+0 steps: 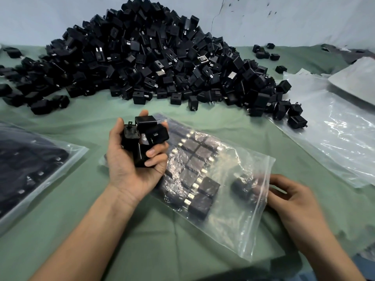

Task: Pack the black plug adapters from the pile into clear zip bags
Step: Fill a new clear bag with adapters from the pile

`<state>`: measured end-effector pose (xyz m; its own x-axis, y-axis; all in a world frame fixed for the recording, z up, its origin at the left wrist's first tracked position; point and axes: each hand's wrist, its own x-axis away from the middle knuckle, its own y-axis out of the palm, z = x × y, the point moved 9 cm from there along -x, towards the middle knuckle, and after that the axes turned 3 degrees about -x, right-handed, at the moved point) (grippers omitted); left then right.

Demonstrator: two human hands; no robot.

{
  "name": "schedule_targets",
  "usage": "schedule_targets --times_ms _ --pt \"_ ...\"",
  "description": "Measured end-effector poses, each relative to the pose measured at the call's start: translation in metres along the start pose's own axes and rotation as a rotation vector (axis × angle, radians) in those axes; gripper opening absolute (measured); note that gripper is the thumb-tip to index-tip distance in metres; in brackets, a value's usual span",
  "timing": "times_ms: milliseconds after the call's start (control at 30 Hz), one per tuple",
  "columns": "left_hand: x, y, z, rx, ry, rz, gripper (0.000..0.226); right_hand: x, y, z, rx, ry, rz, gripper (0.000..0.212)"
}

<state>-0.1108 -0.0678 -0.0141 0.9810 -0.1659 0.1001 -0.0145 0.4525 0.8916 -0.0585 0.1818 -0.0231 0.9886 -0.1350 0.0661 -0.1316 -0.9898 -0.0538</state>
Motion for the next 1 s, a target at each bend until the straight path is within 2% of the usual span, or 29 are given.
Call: schedule_targets --times_ms 267,367,567,733,833,933,1000 --pt "0.000 0.000 -0.001 -0.014 -0.001 0.002 0.036 -0.005 0.017 0.000 0.092 -0.051 0.009 0.016" --pt "0.000 0.000 -0.001 -0.017 -0.004 -0.002 0.036 -0.009 0.029 -0.004 0.194 -0.094 -0.024 0.012" --pt "0.000 0.000 -0.001 -0.028 -0.003 -0.009 0.036 -0.015 0.048 -0.009 0.153 -0.111 -0.130 0.019" --pt "0.000 0.004 -0.002 -0.106 0.004 -0.036 0.037 -0.016 0.045 -0.001 0.110 -0.025 -0.213 0.021" --pt "0.001 0.008 -0.002 -0.190 0.017 -0.069 0.037 -0.015 0.015 0.007 -0.040 0.047 -0.052 0.016" --pt "0.002 0.013 -0.006 -0.280 0.009 -0.118 0.037 -0.013 -0.028 -0.006 0.031 -0.083 0.238 0.033" --pt "0.002 0.016 -0.008 -0.333 0.000 -0.149 0.037 -0.007 -0.038 -0.027 0.059 -0.214 0.337 0.033"
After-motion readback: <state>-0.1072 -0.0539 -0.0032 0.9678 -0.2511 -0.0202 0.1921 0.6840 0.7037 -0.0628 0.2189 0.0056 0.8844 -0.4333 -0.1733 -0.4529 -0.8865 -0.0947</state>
